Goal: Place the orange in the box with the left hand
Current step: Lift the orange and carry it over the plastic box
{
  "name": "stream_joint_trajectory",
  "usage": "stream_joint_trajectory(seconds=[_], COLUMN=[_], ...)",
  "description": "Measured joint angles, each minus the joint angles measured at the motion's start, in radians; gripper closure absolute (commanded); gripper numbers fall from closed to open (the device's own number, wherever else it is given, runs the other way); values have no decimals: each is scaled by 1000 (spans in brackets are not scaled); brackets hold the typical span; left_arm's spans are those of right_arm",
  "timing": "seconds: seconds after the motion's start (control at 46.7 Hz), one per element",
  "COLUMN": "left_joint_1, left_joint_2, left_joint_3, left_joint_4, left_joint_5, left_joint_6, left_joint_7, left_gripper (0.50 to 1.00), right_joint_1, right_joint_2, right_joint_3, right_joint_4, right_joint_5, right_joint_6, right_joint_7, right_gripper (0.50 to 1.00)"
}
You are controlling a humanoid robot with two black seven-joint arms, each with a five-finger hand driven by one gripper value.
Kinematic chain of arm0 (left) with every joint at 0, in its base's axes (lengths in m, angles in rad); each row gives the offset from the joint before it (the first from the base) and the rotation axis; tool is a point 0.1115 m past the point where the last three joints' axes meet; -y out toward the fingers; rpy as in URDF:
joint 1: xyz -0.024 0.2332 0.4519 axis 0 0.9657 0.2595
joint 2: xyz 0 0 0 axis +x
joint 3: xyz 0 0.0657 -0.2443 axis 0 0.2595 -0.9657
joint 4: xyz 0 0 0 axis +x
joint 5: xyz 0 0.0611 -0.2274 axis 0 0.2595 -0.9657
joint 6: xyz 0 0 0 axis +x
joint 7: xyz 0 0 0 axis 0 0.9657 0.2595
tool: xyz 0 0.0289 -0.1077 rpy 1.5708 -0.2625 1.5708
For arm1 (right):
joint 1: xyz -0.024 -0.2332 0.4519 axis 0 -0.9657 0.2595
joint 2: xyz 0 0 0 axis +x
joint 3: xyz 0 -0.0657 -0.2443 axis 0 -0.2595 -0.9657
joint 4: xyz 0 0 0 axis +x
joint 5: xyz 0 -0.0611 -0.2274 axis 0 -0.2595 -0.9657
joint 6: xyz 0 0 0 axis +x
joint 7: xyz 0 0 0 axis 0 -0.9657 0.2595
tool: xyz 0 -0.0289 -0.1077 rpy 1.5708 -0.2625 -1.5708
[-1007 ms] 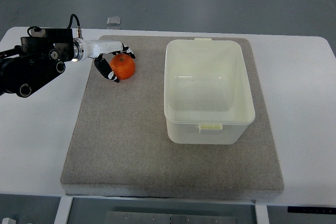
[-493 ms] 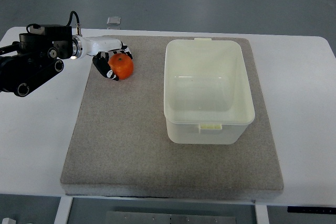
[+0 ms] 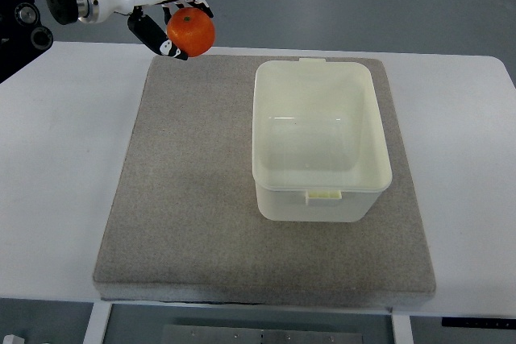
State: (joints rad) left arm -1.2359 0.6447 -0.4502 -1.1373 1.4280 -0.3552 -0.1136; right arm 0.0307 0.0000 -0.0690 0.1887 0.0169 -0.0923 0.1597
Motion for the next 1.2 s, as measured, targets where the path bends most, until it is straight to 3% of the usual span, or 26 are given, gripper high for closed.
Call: stream_joint_trajectory(seconds=[0.279, 0.429, 0.836, 1.2], left_joint_1=[-115, -135, -123, -85], left_joint_2=[-7, -73, -265, -324], left_joint_3=[8, 40, 130, 171], left_joint_4=[-141, -200, -141, -81], left_joint_5=[-103, -104, -3, 52], left_joint_6=[-66, -74, -62, -57], left_joint_7=[2, 12, 23, 24], left_gripper=[1000, 1000, 1000, 1000], right_joint_1=[0, 0, 0, 0], right_joint_2=[0, 0, 0, 0], right_joint_3=[0, 0, 0, 0], right_joint_4=[0, 0, 0, 0], right_joint_5=[0, 0, 0, 0], right_joint_6=[0, -1, 0, 0], right_joint_7=[0, 0, 0, 0], right_gripper=[568, 568, 568, 568])
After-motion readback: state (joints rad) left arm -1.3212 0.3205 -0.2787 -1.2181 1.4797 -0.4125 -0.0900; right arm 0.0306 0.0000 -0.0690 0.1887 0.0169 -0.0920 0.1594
